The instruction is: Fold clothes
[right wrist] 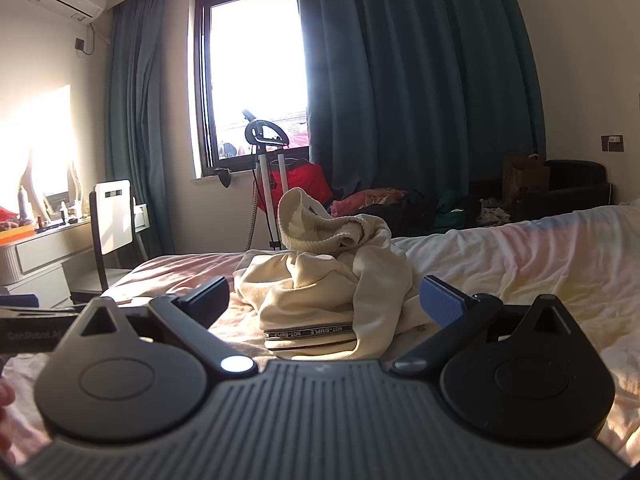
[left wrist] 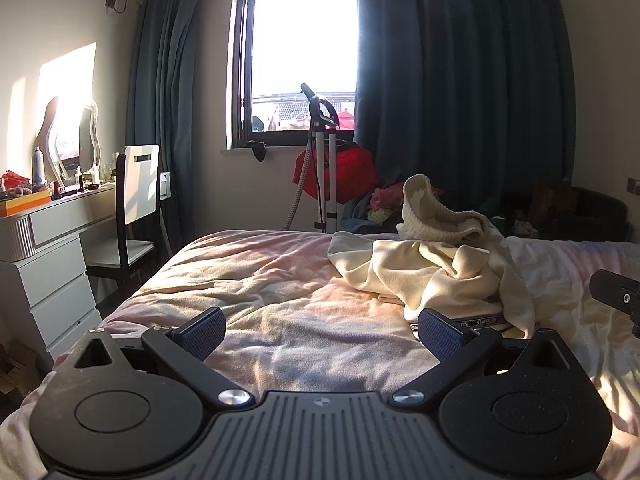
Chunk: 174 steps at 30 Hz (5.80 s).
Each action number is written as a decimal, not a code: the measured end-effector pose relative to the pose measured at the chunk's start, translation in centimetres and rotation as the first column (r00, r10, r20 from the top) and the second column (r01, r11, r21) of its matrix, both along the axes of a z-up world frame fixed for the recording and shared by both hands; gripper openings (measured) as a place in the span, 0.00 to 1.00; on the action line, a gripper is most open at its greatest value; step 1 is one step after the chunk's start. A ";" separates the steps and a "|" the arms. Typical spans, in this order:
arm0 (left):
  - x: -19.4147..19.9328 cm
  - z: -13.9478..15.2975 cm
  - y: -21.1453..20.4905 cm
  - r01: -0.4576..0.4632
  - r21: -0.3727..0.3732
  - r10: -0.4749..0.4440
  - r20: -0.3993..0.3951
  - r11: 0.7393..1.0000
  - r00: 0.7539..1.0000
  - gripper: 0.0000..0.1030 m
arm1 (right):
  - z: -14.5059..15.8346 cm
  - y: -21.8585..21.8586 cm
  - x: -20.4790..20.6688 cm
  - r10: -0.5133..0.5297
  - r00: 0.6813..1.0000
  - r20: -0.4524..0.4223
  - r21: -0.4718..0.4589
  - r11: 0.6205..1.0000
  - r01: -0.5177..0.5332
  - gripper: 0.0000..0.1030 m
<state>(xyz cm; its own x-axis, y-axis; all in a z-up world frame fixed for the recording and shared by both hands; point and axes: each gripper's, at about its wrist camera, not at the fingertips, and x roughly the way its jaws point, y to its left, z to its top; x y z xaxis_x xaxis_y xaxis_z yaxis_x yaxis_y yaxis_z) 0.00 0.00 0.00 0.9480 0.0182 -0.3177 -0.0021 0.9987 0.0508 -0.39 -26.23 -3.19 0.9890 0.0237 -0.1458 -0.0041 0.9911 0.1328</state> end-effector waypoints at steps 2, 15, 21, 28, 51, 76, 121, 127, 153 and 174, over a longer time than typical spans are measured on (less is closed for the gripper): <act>-0.1 0.0 0.0 0.001 -0.005 -0.001 0.006 1.000 1.000 1.00 | 0.1 -0.1 0.2 0.005 1.000 -0.009 0.001 1.000 -0.005 1.00; -0.6 0.0 0.0 0.006 -0.025 -0.005 0.033 1.000 0.999 1.00 | 0.1 0.0 0.4 0.013 0.999 -0.032 -0.009 1.000 -0.014 1.00; -0.4 0.0 0.0 0.003 -0.023 -0.002 0.034 1.000 0.999 1.00 | 0.2 0.0 0.1 0.012 1.000 -0.027 -0.006 1.000 -0.013 1.00; -0.5 0.1 0.1 -0.008 -0.014 0.009 0.049 1.000 0.999 1.00 | 0.2 -0.2 0.0 0.012 1.000 -0.027 0.000 1.000 -0.012 1.00; -0.6 0.0 0.1 0.020 -0.023 -0.019 0.047 1.000 0.999 1.00 | 0.4 -0.6 -0.5 -0.044 0.999 -0.025 0.043 0.998 0.045 1.00; 9.6 -2.2 -2.0 0.218 -0.209 -0.248 -0.132 0.953 0.960 1.00 | 4.7 -6.6 2.9 -0.135 0.989 -0.052 0.115 0.983 0.140 1.00; 16.7 29.4 -22.5 0.327 0.020 -0.327 0.120 0.945 0.937 0.18 | -1.8 -9.6 5.2 -0.084 0.993 0.084 0.300 0.952 0.055 1.00; 11.0 31.2 -20.6 0.318 -0.022 -0.311 0.149 0.948 0.938 0.18 | 1.2 -9.1 -0.2 0.089 0.969 0.229 0.374 0.912 -0.172 1.00; 9.4 20.1 -8.5 0.188 -0.192 -0.189 0.017 0.963 0.982 0.18 | 0.8 -4.3 1.7 0.143 0.988 -0.066 0.238 0.963 -0.124 0.48; 25.4 11.4 30.0 -0.343 -0.092 0.332 -0.117 0.935 0.936 0.18 | -0.5 30.7 11.7 0.704 0.698 -0.129 0.266 0.703 -0.660 0.16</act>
